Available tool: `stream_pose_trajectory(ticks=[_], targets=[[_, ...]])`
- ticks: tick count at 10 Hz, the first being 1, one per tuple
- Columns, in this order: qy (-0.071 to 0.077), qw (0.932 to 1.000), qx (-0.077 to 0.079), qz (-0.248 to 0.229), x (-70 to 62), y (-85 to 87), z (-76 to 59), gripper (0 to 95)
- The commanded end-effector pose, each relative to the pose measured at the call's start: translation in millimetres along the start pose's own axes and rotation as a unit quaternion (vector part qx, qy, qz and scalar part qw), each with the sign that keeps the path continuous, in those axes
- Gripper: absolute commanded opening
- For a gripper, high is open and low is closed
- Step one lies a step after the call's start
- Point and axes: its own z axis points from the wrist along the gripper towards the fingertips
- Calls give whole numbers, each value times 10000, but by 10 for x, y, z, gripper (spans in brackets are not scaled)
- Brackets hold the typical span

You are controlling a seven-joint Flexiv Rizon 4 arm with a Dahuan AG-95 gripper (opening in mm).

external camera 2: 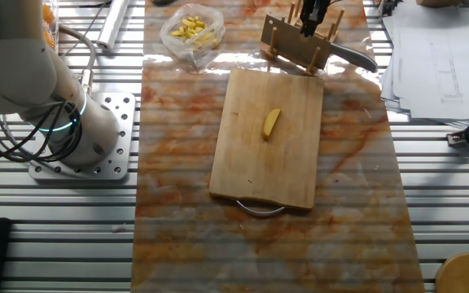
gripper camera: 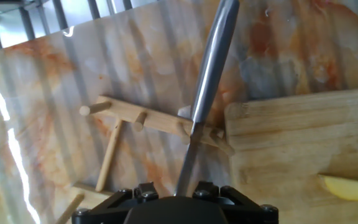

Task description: Chop the potatoes

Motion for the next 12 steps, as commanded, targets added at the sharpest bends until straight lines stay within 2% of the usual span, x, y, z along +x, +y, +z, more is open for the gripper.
stream_pose_trajectory(ticks=[1, 5, 12], targets=[[-25, 10000, 36, 6, -5, -25, 41, 380], [-78, 10000, 42, 22, -18, -78, 145, 380], [-103, 9999, 24, 86, -30, -70, 301, 380]])
